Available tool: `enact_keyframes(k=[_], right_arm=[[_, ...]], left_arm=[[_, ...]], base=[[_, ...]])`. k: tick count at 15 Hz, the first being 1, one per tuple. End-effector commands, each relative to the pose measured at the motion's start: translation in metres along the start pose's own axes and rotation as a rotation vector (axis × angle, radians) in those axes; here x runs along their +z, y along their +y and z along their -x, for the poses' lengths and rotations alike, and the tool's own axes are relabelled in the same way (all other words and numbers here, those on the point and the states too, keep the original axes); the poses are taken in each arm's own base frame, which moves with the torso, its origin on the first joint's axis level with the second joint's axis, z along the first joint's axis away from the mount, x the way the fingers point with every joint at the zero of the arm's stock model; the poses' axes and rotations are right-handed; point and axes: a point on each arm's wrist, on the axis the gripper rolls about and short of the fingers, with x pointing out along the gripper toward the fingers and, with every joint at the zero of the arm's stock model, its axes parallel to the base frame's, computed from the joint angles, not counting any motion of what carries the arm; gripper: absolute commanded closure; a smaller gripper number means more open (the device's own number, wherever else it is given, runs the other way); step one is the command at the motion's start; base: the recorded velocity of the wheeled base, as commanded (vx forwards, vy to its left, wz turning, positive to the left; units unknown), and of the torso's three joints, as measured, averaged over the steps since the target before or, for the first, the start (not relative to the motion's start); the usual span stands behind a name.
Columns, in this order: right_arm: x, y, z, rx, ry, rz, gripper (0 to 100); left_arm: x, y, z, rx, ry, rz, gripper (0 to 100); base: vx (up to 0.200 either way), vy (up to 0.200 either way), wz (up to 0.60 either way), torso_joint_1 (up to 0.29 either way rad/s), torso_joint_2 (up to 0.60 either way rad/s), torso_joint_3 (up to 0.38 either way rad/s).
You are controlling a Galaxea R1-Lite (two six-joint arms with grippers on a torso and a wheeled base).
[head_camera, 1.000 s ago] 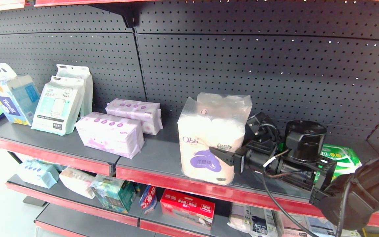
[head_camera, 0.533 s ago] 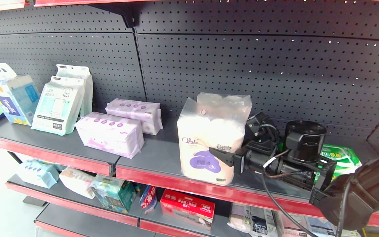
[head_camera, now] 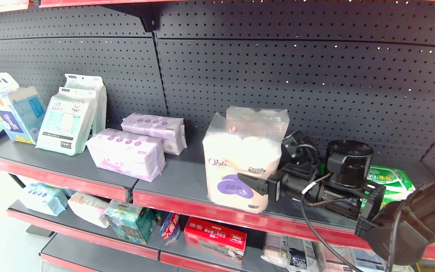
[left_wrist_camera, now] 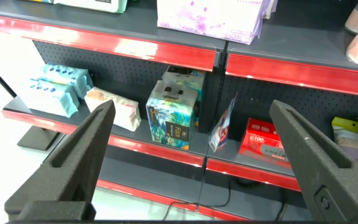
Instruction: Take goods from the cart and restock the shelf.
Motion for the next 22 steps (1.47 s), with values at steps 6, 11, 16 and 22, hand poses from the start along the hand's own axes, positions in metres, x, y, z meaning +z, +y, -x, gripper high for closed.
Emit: enact_keyframes(k=[6,11,16,22], right_arm=[[0.001,-0.001,0.004,-0.009,-0.004,-0.004,0],[-0.001,-0.008,0.019,-0.042,0.011,-0.014,0],[-0.001,-0.011,0.032,-0.061,0.018,-0.017,0],[0.004,-0.006,0.048,-0.061,0.002,-0.011,0]], left_arm=[[0.0,0.0,0.0,0.001,0.001,0.0,0],[0.0,0.0,0.0,0.001,0.001,0.0,0],[0.0,0.0,0.0,0.001,0.001,0.0,0],[0.0,0.0,0.0,0.0,0.001,0.0,0]], base=[[0.0,0.0,0.0,0.0,0.0,0.0],[0.0,0.0,0.0,0.0,0.0,0.0],[0.0,0.0,0.0,0.0,0.0,0.0],[0.0,0.0,0.0,0.0,0.0,0.0]])
